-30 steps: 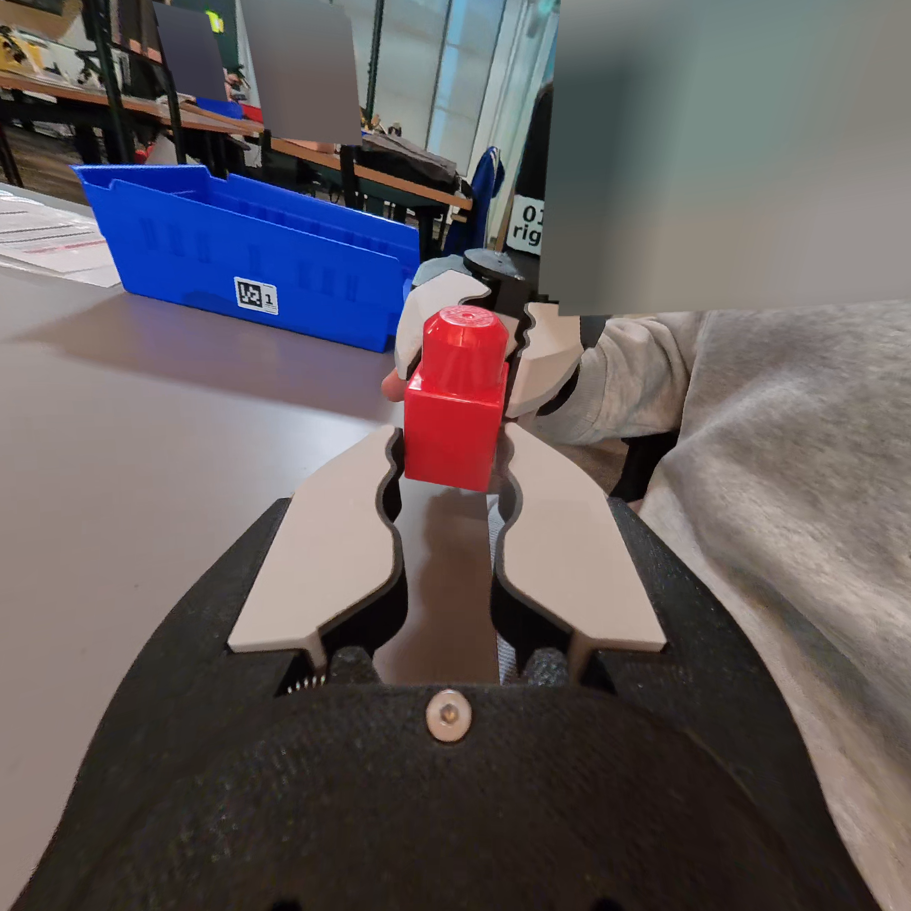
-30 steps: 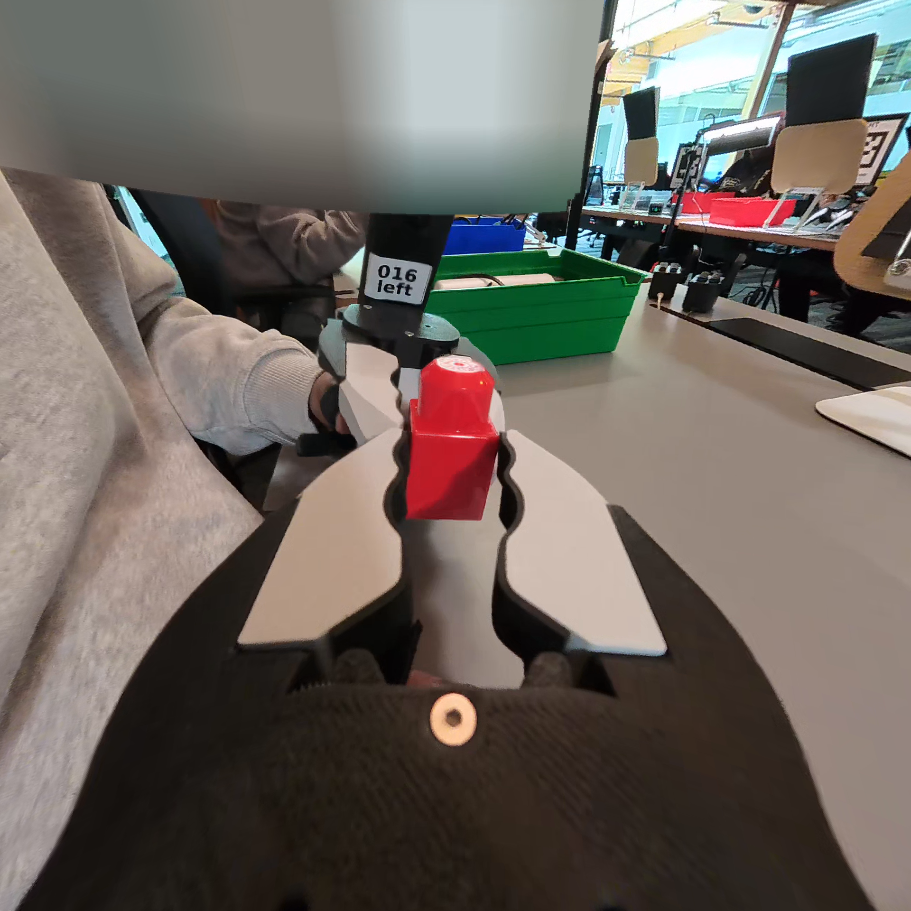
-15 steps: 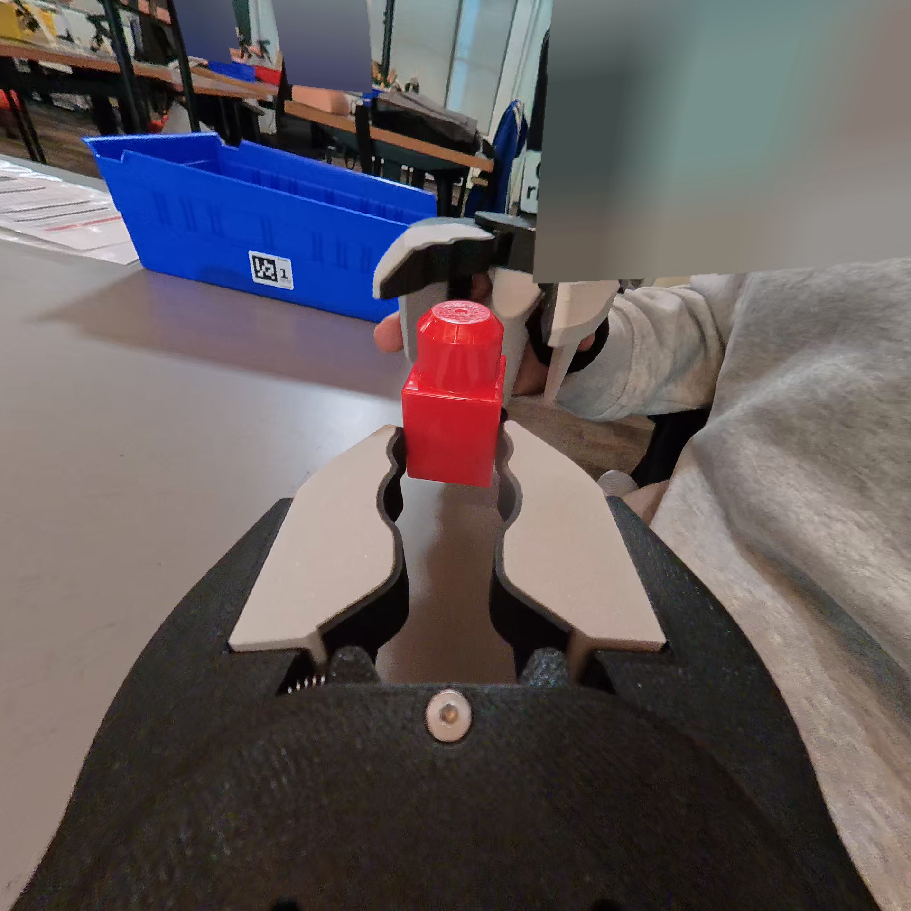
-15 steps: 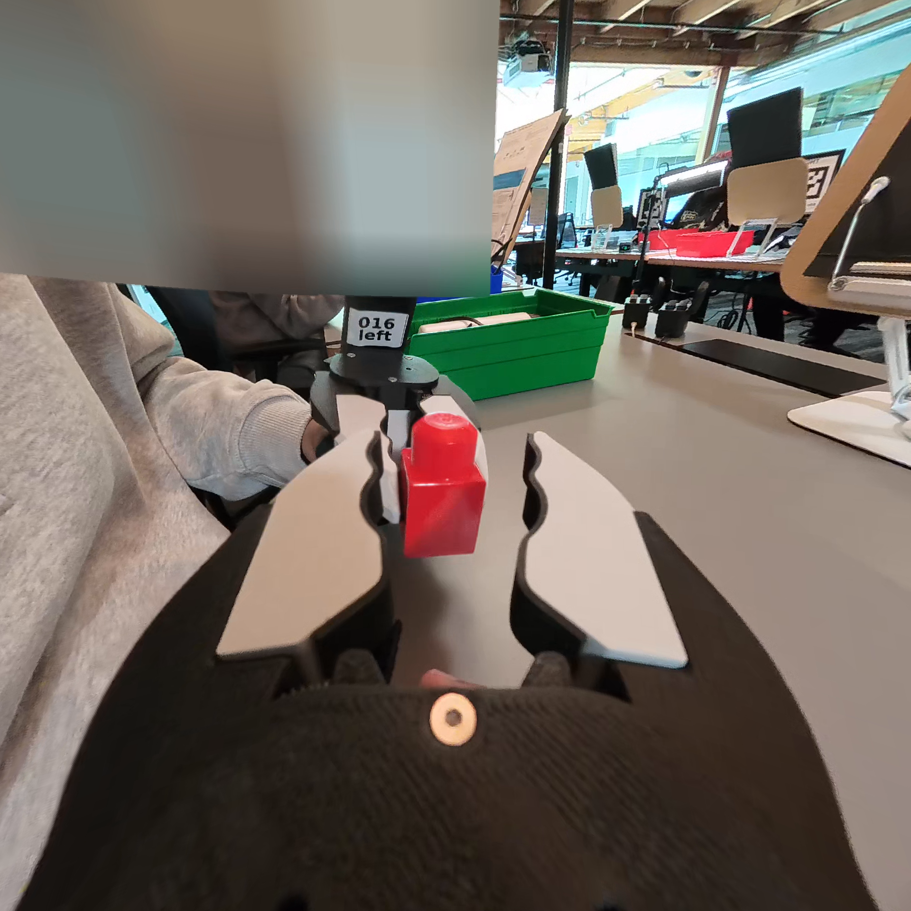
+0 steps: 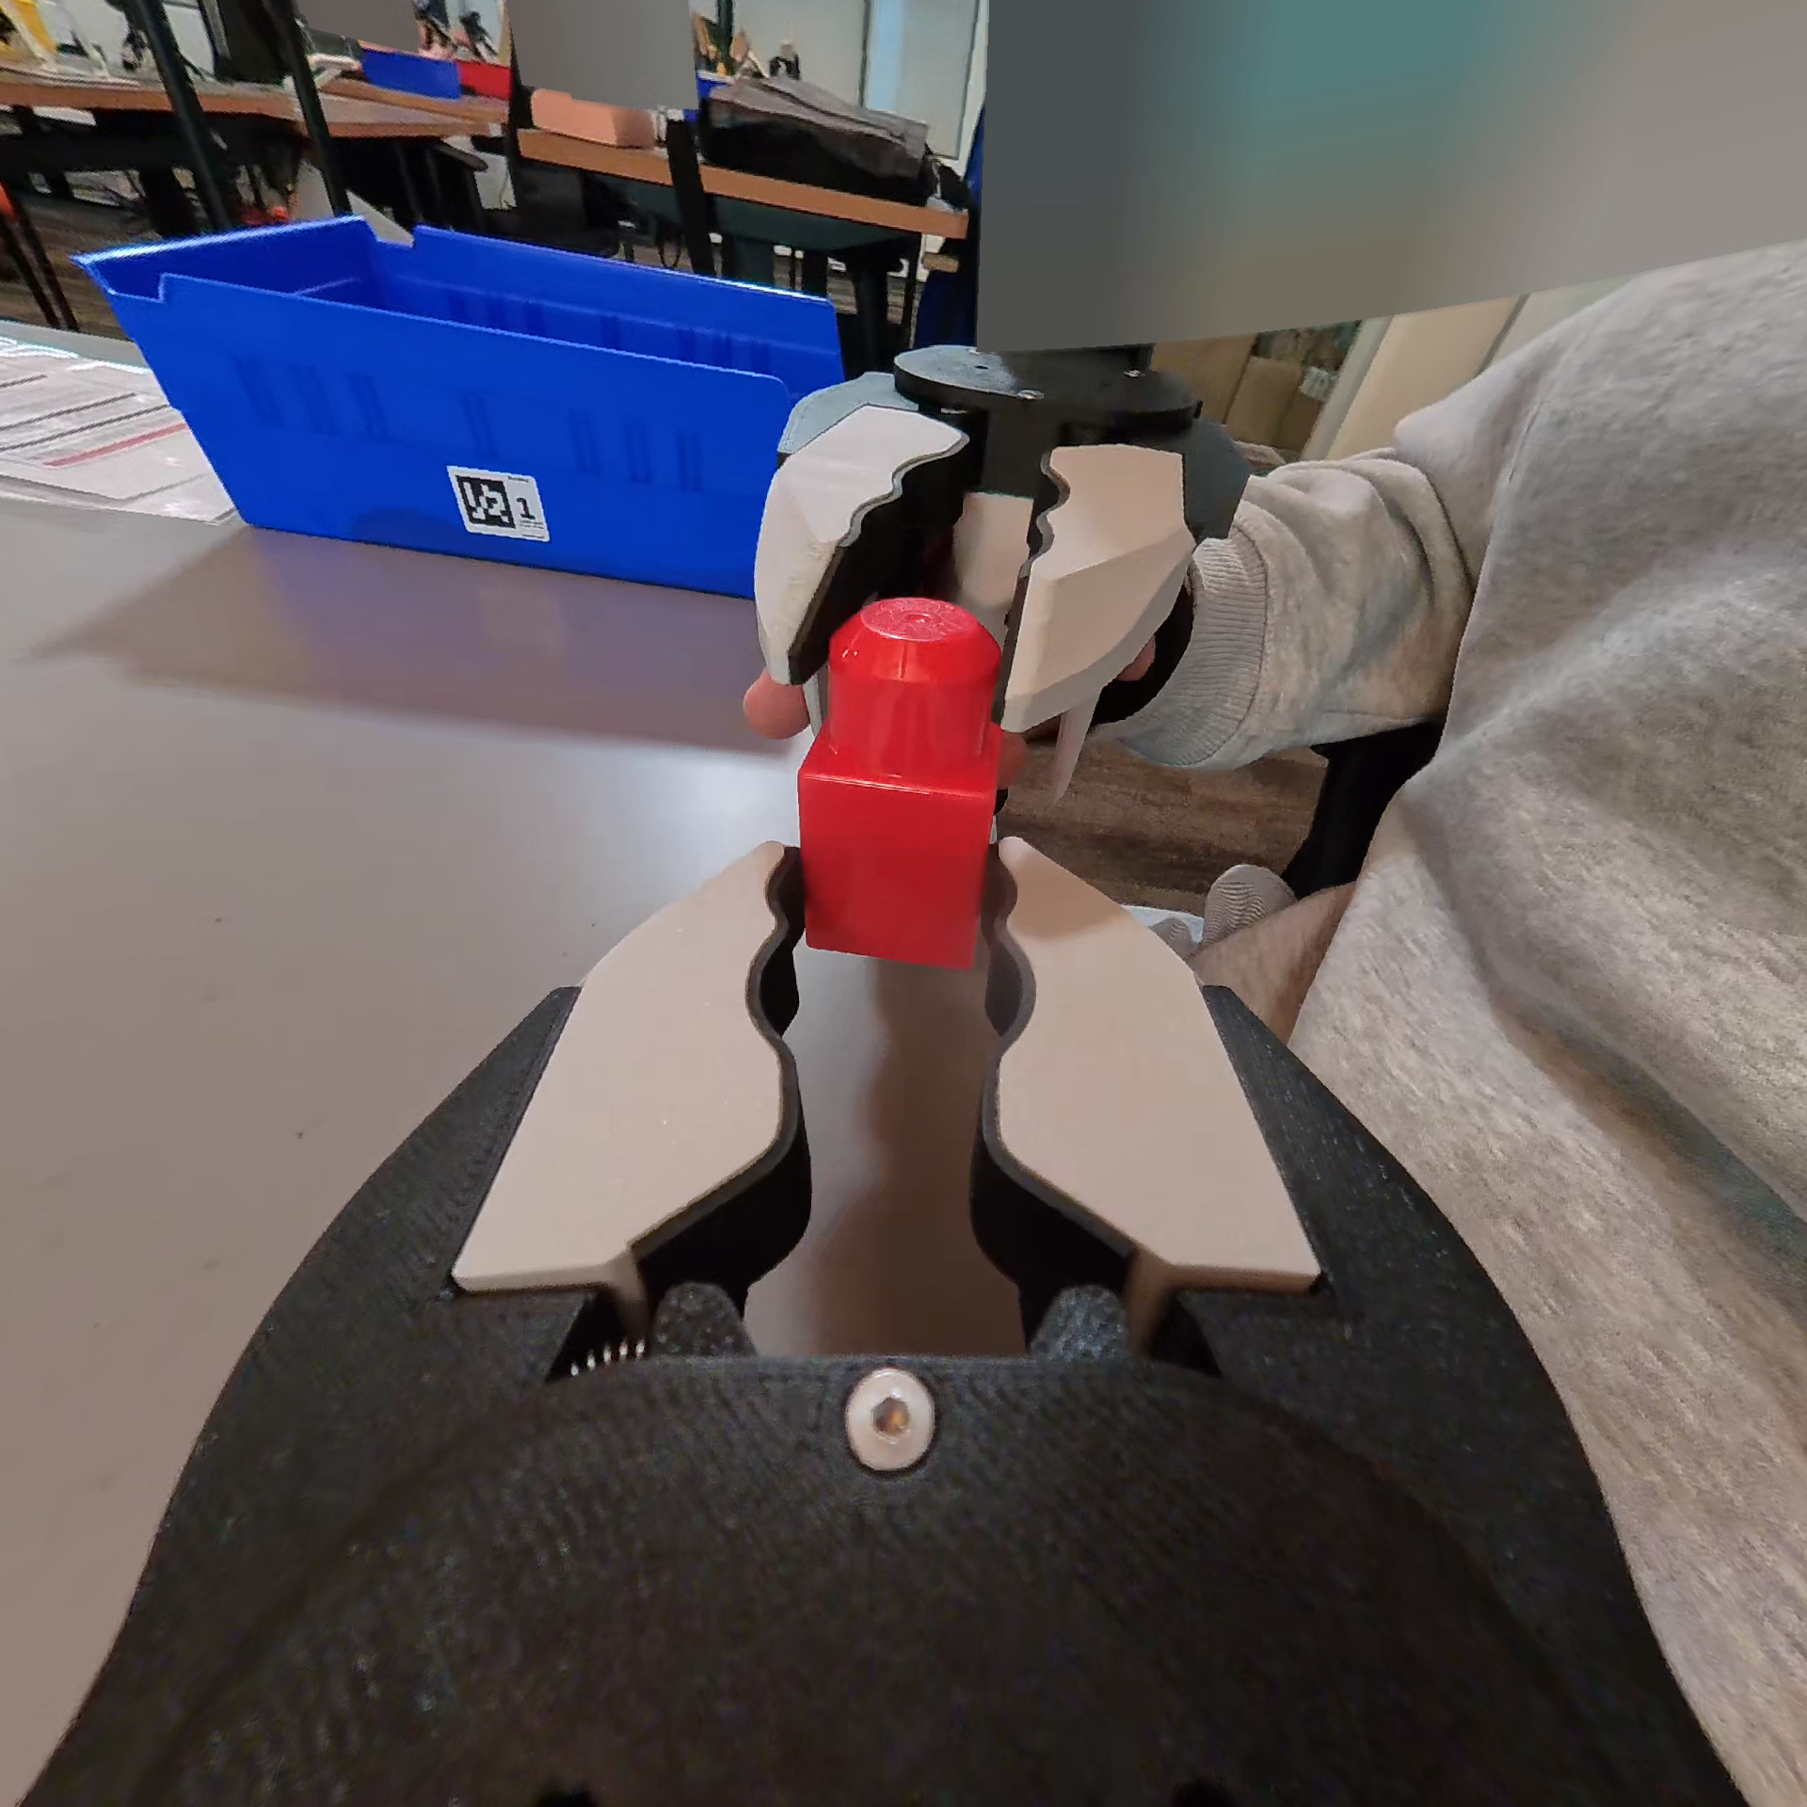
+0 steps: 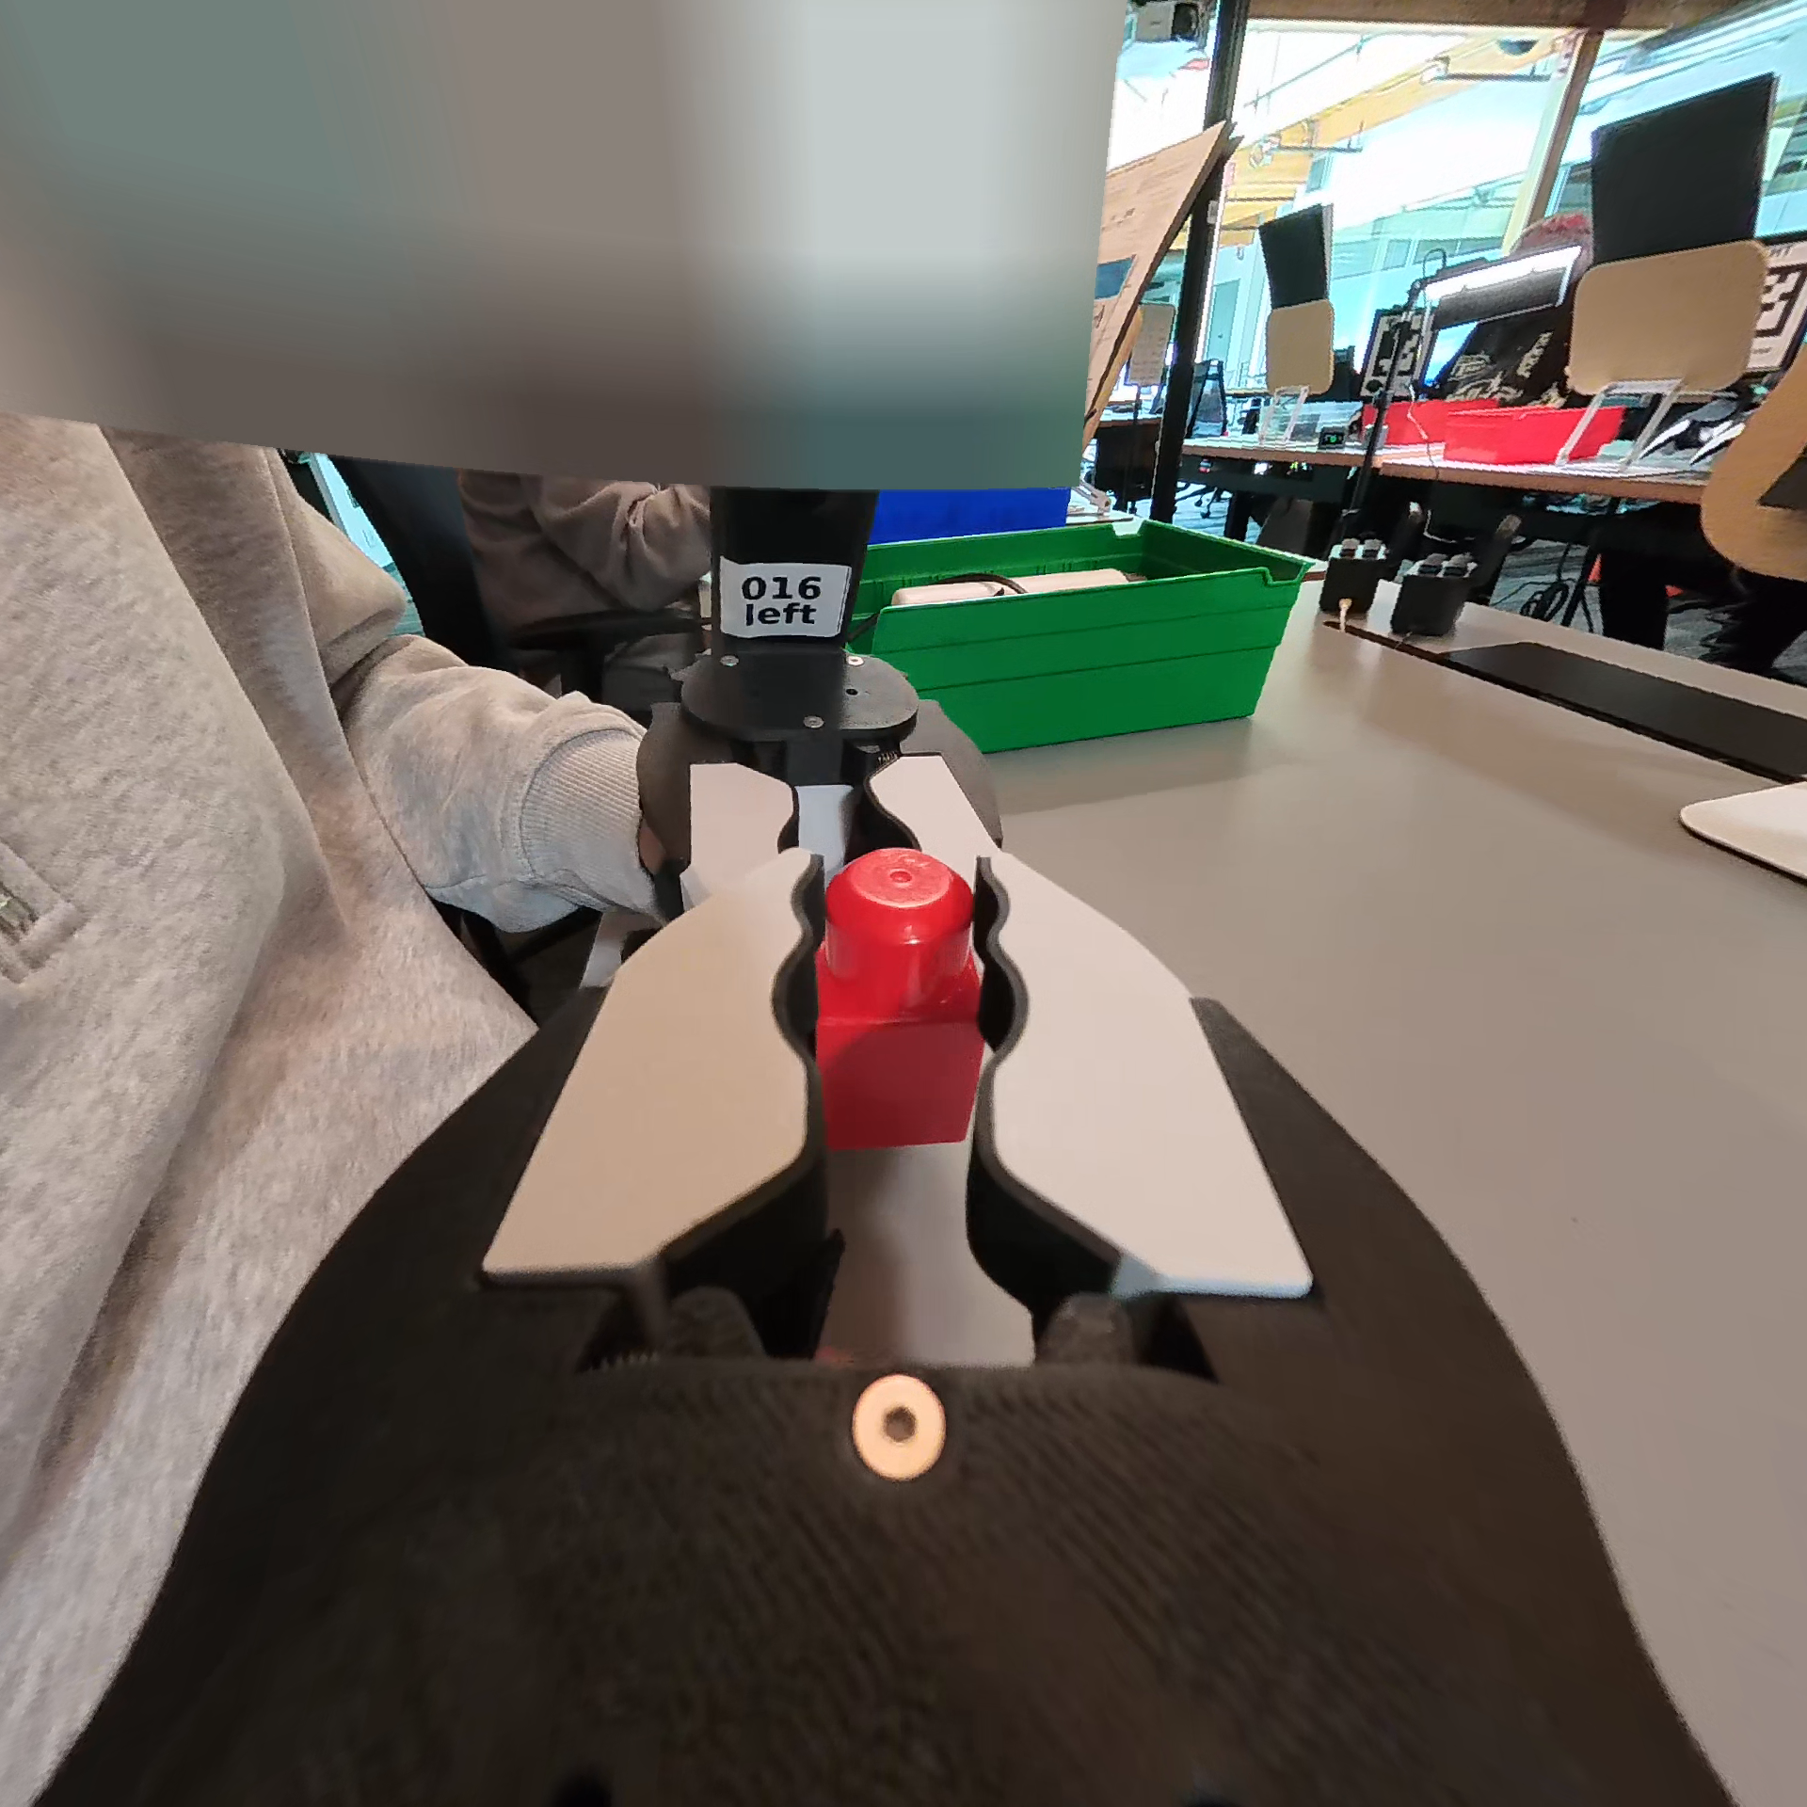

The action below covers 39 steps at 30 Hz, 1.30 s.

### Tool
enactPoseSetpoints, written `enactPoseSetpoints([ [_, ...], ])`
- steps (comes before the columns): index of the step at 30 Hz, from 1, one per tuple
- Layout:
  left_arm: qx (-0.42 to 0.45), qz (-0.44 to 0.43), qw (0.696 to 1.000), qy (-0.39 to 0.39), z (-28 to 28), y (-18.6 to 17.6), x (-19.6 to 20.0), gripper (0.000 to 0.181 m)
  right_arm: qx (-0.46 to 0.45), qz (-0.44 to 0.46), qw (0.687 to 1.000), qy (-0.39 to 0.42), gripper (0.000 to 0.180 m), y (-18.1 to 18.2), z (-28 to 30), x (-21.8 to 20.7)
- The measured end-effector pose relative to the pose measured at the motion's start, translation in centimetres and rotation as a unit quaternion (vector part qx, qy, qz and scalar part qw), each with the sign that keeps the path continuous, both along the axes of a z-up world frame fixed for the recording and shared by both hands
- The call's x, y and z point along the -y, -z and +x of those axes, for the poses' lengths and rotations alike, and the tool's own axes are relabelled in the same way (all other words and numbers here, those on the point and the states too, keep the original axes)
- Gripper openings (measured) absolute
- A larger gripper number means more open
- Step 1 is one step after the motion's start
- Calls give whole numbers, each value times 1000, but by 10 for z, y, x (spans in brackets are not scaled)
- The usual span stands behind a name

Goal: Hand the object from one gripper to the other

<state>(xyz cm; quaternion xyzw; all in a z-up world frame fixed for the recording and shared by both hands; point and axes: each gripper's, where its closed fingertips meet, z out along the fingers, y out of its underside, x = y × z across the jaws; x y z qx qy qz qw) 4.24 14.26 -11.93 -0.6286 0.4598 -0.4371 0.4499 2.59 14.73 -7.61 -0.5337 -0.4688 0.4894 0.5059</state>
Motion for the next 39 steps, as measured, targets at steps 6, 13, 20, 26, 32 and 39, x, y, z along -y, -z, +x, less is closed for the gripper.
enactPoseSetpoints([
  [6,22,10,999,-24,-2,-7,-6,46,-16,-12,1000,17,29,-8,4,-8],
  [13,45,-9,998,-47,-6,-11,-15,59,-54,43,974,217,29,-82,81,-72],
  [20,45,-21,997,-52,-3,-9,-17,56,59,-1,844,533,30,-38,286,-166],
  [26,41,-20,998,-51,1,-8,-14,56,113,-113,788,595,30,32,353,-182],
  [32,33,-18,998,-49,3,-6,-12,56,126,-92,770,618,72,29,355,-188],
  [39,34,-21,998,-52,2,-5,-13,56,27,-16,819,573,58,-44,303,-168],
])
